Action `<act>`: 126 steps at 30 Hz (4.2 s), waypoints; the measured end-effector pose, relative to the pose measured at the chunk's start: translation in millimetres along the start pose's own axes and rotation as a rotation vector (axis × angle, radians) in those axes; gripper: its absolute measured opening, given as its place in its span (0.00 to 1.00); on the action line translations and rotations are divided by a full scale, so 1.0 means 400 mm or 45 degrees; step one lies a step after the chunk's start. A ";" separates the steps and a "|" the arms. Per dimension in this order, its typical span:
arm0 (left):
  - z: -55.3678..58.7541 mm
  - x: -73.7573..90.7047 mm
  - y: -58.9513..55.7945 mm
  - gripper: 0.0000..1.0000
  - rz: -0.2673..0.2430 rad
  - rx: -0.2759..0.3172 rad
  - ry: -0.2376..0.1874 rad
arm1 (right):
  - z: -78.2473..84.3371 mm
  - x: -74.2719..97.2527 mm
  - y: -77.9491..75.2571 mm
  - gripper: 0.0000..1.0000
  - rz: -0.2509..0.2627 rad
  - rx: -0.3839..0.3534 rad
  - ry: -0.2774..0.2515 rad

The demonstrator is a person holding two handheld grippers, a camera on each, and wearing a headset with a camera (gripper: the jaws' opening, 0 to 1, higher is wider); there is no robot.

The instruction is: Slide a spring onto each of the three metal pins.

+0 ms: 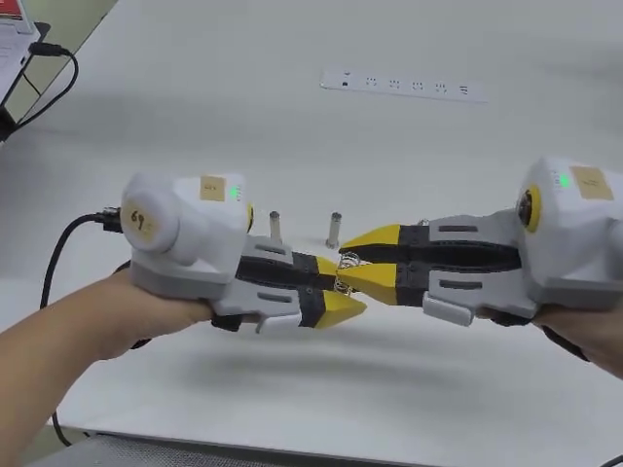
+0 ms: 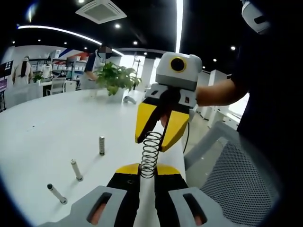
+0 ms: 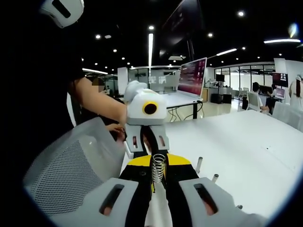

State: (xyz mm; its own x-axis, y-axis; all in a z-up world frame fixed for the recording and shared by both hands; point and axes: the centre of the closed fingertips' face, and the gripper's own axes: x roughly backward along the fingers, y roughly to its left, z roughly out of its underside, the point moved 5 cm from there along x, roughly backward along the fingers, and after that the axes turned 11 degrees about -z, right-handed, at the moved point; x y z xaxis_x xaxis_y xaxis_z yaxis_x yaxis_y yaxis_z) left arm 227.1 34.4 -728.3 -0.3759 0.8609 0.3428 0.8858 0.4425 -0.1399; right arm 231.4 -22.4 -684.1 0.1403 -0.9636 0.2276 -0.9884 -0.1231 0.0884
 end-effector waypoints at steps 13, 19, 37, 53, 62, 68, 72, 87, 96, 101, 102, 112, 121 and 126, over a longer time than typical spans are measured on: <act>-0.006 0.007 -0.002 0.03 -0.011 0.018 0.000 | -0.016 -0.003 0.005 0.07 -0.020 0.075 0.042; -0.011 0.009 0.002 0.04 -0.028 0.034 -0.006 | -0.023 -0.003 0.003 0.07 -0.010 0.088 0.055; -0.011 0.016 0.012 0.23 -0.077 0.020 -0.006 | -0.024 -0.001 -0.003 0.07 0.001 0.096 0.095; -0.006 0.032 0.040 0.57 -0.176 0.012 -0.033 | -0.021 0.006 -0.014 0.07 0.033 0.083 0.091; -0.002 0.037 0.062 0.84 -0.262 -0.022 -0.037 | -0.018 0.014 -0.019 0.07 0.054 0.077 0.092; -0.004 0.049 0.079 0.94 -0.315 -0.016 -0.053 | -0.015 0.015 -0.022 0.07 0.064 0.074 0.091; -0.003 0.058 0.088 0.98 -0.350 -0.019 -0.058 | -0.013 0.016 -0.028 0.07 0.075 0.070 0.089; 0.019 0.109 0.114 0.98 -0.429 -0.021 -0.045 | -0.008 0.018 -0.037 0.07 0.098 0.073 0.101; 0.027 0.150 0.135 0.98 -0.480 -0.011 -0.043 | -0.002 0.024 -0.046 0.07 0.127 0.072 0.115; 0.042 0.175 0.144 0.98 -0.516 -0.012 -0.031 | 0.003 0.028 -0.052 0.07 0.138 0.074 0.130; 0.045 0.182 0.145 0.98 -0.523 -0.008 -0.029 | 0.004 0.028 -0.054 0.07 0.142 0.073 0.132; 0.081 0.223 0.149 0.98 -0.570 0.011 0.002 | 0.015 0.034 -0.076 0.07 0.183 0.072 0.158; 0.103 0.248 0.156 0.98 -0.609 0.040 0.009 | 0.024 0.033 -0.090 0.07 0.196 0.092 0.206; 0.107 0.252 0.156 0.98 -0.618 0.050 0.010 | 0.020 0.021 -0.101 0.07 0.192 0.108 0.210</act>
State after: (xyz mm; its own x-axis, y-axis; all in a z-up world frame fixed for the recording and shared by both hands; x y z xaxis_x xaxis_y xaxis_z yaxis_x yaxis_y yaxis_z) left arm 232.6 159.6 -742.4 -0.7410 0.5510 0.3838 0.5977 0.8017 0.0031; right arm 272.1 -27.5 -693.4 -0.0090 -0.9216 0.3880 -0.9992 -0.0067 -0.0391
